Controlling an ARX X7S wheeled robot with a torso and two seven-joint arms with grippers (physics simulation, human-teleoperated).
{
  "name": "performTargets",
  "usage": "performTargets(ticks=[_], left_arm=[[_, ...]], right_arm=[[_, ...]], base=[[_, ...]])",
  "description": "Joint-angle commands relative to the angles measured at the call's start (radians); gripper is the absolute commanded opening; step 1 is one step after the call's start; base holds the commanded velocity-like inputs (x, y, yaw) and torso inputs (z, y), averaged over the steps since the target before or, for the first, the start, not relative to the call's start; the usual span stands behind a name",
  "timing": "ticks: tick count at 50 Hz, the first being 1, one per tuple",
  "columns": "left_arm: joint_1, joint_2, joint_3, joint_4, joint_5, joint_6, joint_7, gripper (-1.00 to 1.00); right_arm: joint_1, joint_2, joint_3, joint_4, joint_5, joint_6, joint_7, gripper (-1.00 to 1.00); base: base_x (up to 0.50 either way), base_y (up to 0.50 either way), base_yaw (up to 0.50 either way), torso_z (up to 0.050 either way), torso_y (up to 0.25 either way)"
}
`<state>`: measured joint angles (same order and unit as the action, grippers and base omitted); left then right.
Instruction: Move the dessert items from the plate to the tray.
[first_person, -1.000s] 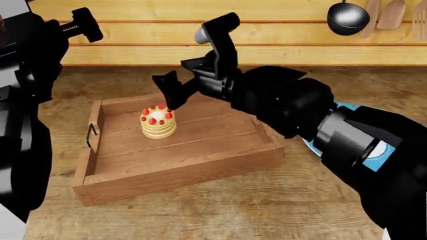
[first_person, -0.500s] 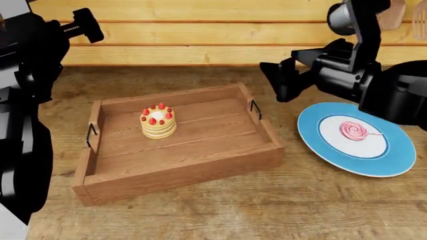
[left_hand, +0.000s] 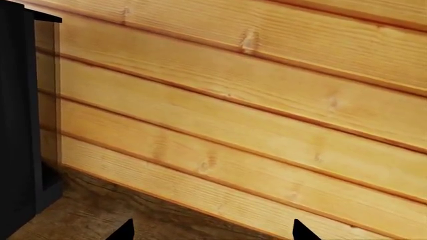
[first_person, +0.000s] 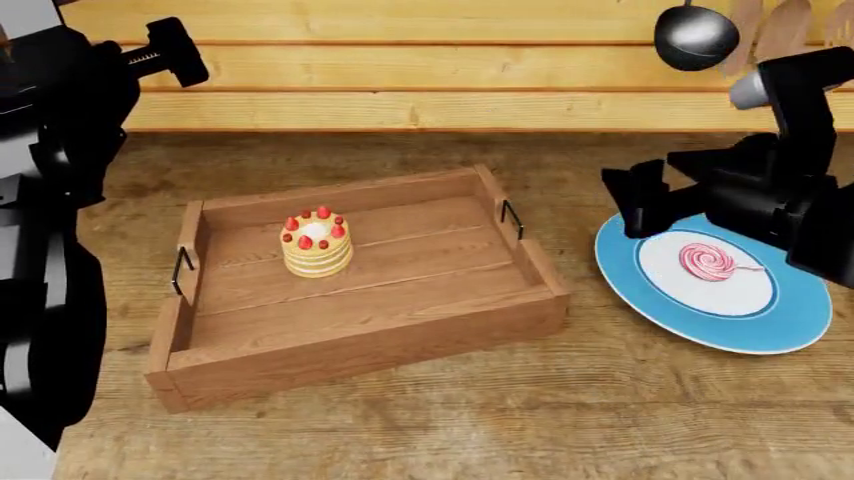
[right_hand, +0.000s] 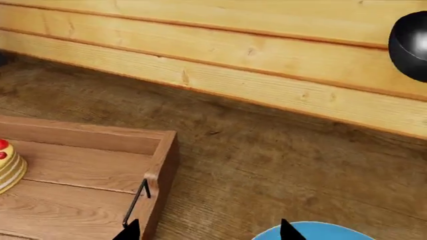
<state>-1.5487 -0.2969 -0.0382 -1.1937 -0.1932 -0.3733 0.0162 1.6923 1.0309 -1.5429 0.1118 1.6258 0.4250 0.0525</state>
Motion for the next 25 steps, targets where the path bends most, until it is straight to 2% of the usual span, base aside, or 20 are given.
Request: performTargets(ticks=[1, 16, 25], left_arm=[[0.0, 0.0, -0.001, 0.0, 0.001, -0.001, 0.0, 1.0], [0.001, 0.0, -0.001, 0.001, 0.002, -0.004, 0.001, 1.0], [0.0, 0.001, -0.002, -0.002, 0.003, -0.003, 0.0, 1.0]], right_arm=[[-0.017, 0.03, -0.028, 0.06, -0.022, 0.032, 0.027, 1.0], [-0.036, 0.067, -0.028, 0.091, -0.015, 0.03, 0.024, 1.0], [-0.044, 0.037, -0.053, 0.134, -0.045, 0.062, 0.019, 1.0]], base=[[0.0, 0.0, 0.0, 0.0, 0.0], [0.0, 0.0, 0.0, 0.0, 0.0], [0.0, 0.0, 0.0, 0.0, 0.0]])
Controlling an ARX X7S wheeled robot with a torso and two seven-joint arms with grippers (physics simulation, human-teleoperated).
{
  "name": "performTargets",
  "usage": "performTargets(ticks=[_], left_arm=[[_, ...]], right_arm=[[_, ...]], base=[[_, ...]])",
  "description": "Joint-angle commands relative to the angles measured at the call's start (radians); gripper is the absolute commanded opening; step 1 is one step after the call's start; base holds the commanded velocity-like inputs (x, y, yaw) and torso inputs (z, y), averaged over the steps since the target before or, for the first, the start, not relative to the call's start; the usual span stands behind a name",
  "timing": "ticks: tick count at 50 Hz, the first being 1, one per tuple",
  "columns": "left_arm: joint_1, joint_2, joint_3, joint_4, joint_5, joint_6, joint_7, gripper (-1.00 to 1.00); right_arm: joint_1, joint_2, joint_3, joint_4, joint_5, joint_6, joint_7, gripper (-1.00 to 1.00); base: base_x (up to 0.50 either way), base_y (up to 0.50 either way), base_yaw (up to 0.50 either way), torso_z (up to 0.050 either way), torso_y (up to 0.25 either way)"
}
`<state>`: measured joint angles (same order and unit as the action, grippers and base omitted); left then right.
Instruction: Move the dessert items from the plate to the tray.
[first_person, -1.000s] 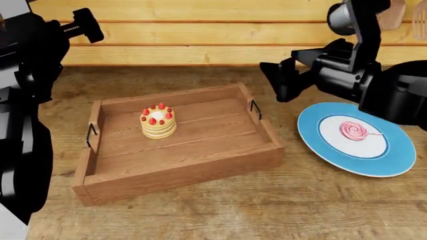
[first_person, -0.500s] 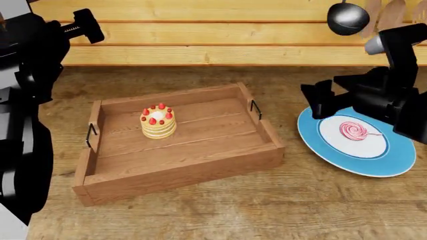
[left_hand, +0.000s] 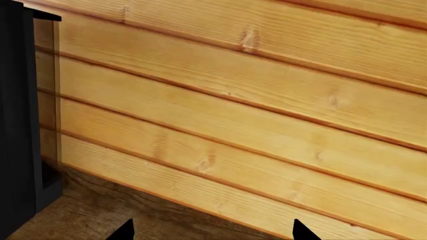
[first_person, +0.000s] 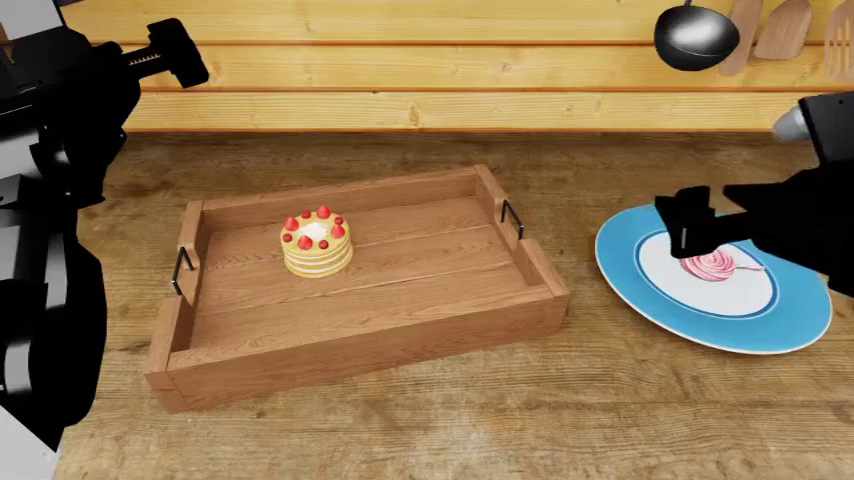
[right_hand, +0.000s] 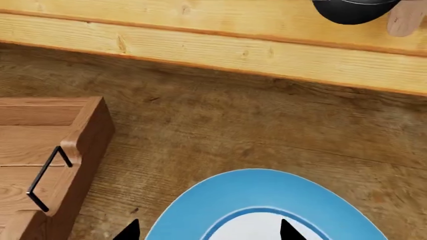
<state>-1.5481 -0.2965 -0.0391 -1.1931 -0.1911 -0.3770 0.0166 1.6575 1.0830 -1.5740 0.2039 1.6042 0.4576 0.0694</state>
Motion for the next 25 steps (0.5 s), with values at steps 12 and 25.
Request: performTargets(ticks=[12, 25], left_arm=[[-0.008, 0.0, -0.002, -0.019, 0.003, 0.008, -0.001, 1.0], [-0.007, 0.0, -0.002, -0.015, 0.002, 0.004, -0.002, 1.0]], right_arm=[[-0.021, -0.041, -0.046, 0.104, -0.047, 0.061, 0.02, 1.0], [-0.026, -0.031, -0.049, 0.14, -0.038, 0.084, 0.065, 1.0]], base=[[0.0, 0.0, 0.0, 0.0, 0.0], [0.0, 0.0, 0.0, 0.0, 0.0]])
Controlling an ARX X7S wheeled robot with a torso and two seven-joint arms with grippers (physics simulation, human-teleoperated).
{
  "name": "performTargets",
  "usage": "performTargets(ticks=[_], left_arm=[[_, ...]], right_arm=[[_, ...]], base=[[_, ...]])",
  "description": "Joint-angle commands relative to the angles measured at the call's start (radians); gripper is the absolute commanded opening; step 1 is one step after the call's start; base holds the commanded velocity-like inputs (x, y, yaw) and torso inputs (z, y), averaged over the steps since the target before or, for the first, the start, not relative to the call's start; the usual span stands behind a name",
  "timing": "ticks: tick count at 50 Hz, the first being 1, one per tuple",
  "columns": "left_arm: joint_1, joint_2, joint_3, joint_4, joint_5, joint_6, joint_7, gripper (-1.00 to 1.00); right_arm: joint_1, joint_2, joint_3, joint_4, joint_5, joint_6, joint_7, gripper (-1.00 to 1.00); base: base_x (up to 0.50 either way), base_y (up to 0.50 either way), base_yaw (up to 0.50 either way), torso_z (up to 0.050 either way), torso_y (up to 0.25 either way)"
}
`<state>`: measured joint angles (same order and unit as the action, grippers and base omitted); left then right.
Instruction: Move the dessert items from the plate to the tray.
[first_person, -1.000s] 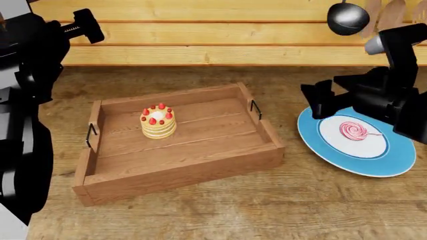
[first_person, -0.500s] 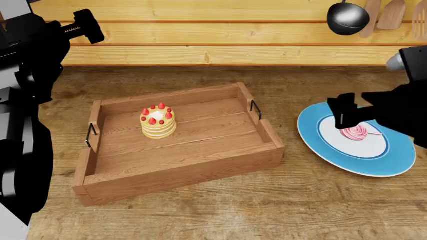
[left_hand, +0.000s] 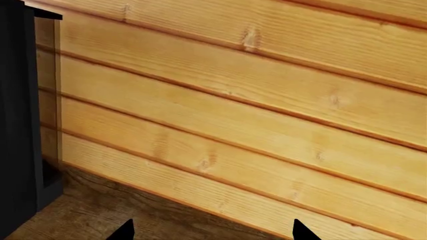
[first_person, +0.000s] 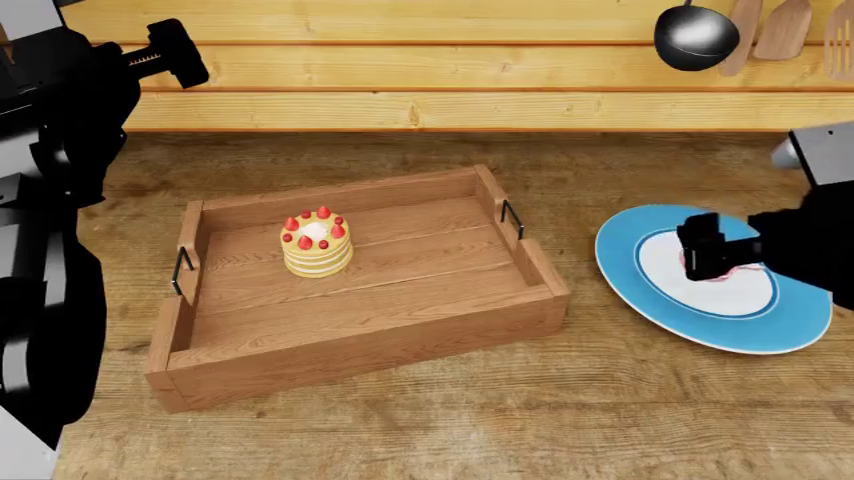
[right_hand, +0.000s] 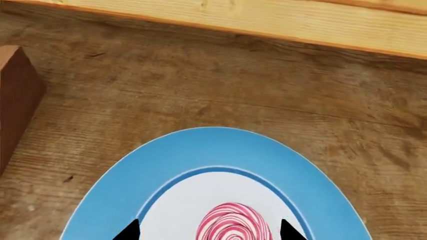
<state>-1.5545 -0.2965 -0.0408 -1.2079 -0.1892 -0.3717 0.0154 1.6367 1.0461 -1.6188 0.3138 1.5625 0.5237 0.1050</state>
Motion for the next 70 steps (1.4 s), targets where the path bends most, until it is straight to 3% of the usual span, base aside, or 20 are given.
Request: performTargets(ticks=[1, 14, 70], left_arm=[[0.0, 0.0, 0.0, 0.0, 0.0, -0.001, 0.0, 1.0], [0.002, 0.0, -0.001, 0.005, 0.0, -0.006, 0.002, 1.0], [-0.003, 0.001, 0.004, -0.015, 0.007, 0.005, 0.0, 1.0]], right_arm=[[-0.005, 0.012, -0.001, 0.027, 0.009, 0.017, 0.031, 1.0], [-0.047, 0.039, 0.012, 0.015, 0.045, -0.019, 0.041, 1.0], [-0.085, -0.158, -0.043, 0.272, -0.068, -0.005, -0.084, 1.0]], base=[[0.0, 0.0, 0.0, 0.0, 0.0], [0.0, 0.0, 0.0, 0.0, 0.0], [0.0, 0.0, 0.0, 0.0, 0.0]])
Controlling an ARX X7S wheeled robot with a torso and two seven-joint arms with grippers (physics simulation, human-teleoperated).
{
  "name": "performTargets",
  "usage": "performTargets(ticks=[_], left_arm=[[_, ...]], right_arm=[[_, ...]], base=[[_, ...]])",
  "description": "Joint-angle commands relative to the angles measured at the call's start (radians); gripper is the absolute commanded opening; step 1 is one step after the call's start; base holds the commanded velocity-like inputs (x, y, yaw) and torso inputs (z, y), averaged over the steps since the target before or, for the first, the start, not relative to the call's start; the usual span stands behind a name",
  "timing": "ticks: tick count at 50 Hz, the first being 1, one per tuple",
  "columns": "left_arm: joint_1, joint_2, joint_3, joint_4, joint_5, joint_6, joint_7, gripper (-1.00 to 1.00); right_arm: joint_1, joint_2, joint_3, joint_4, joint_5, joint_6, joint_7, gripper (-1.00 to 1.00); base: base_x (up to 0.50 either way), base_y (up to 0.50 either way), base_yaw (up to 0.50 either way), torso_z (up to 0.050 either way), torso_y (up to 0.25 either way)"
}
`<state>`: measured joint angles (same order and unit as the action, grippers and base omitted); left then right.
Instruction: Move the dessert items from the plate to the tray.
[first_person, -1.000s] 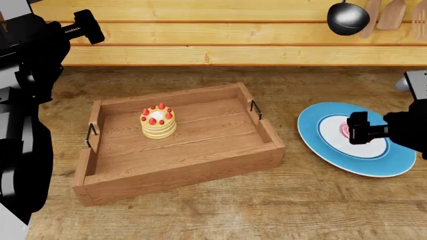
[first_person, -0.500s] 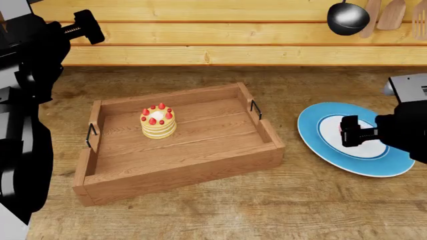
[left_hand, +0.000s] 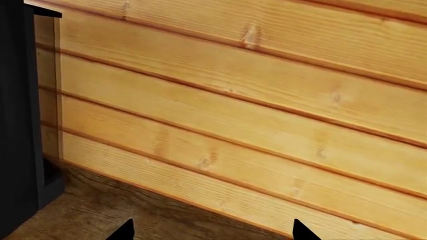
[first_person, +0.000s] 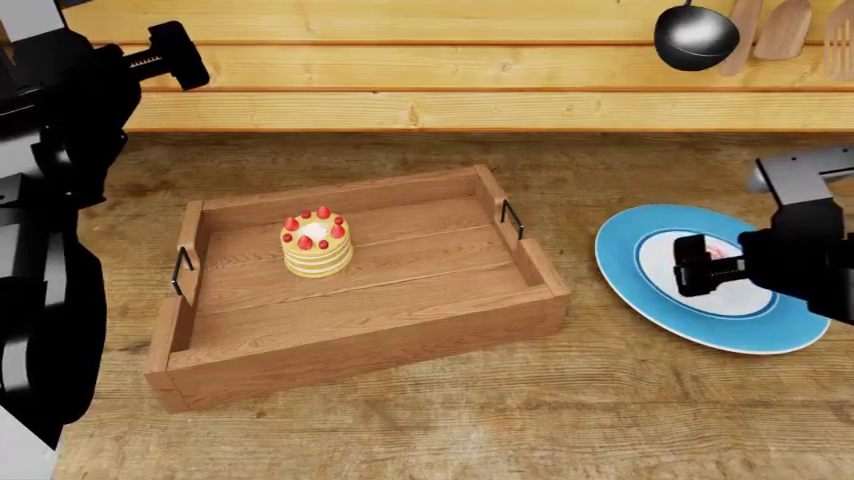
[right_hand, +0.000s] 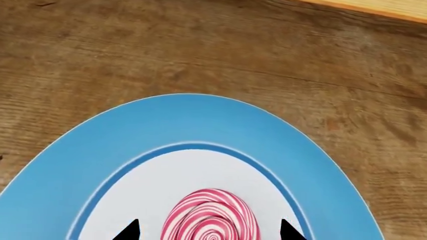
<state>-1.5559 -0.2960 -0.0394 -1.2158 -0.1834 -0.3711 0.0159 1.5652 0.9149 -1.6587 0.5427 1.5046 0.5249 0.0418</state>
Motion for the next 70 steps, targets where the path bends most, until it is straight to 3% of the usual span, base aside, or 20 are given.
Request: performTargets(ticks=[1, 57, 58, 70], left_arm=[[-0.002, 0.0, 0.002, -0.007, 0.001, 0.005, 0.0, 1.0], [-0.005, -0.001, 0.013, -0.018, -0.004, 0.01, -0.001, 1.0], [-0.005, -0.001, 0.013, -0.019, -0.004, 0.011, -0.001, 1.0], [-0.007, -0.001, 0.014, -0.022, -0.006, 0.014, -0.004, 1.0]], right_arm=[[-0.016, -0.029, -0.003, 0.048, -0.01, -0.007, -0.023, 1.0], [-0.082, -0.087, 0.01, 0.174, -0.012, -0.041, -0.093, 1.0], [-0.082, -0.088, 0.011, 0.175, -0.012, -0.042, -0.092, -1.0], [-0.078, -0.08, 0.018, 0.165, -0.011, -0.044, -0.083, -1.0]], base=[[0.0, 0.0, 0.0, 0.0, 0.0], [0.0, 0.0, 0.0, 0.0, 0.0], [0.0, 0.0, 0.0, 0.0, 0.0], [0.0, 0.0, 0.0, 0.0, 0.0]])
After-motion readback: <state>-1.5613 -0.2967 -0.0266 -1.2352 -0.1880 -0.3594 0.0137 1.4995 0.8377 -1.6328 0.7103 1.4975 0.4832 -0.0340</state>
